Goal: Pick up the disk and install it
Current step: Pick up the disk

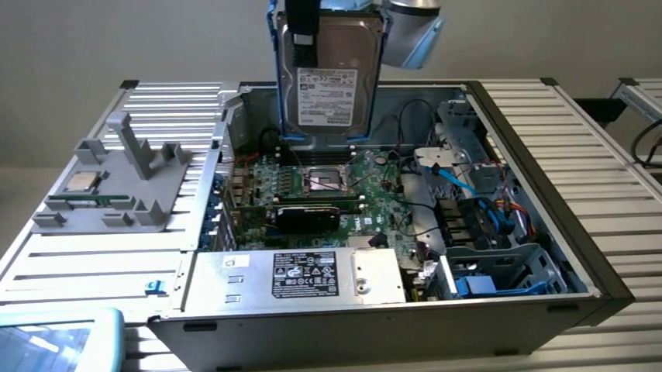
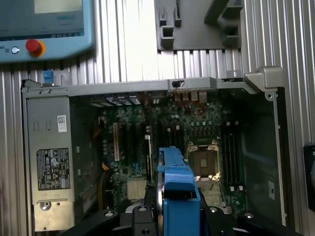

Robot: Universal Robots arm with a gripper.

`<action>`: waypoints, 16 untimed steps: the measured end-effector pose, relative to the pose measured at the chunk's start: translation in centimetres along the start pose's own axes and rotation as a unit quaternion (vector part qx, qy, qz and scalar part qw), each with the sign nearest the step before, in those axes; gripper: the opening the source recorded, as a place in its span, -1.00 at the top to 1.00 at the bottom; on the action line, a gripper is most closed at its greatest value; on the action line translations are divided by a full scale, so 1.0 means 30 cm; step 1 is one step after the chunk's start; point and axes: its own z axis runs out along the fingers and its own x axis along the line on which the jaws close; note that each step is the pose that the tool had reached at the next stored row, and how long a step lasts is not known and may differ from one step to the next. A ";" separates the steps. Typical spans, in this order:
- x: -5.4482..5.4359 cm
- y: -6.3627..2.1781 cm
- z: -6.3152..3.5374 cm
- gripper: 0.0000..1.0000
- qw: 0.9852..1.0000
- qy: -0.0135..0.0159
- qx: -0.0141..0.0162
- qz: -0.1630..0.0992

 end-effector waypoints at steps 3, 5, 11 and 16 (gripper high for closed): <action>0.022 -0.034 -0.002 0.25 1.000 0.000 0.000 0.000; 0.034 -0.060 -0.003 0.25 1.000 0.000 0.000 0.000; 0.052 -0.151 -0.006 0.25 1.000 0.000 0.000 0.000; 0.062 -0.228 -0.009 0.25 1.000 0.000 0.000 0.000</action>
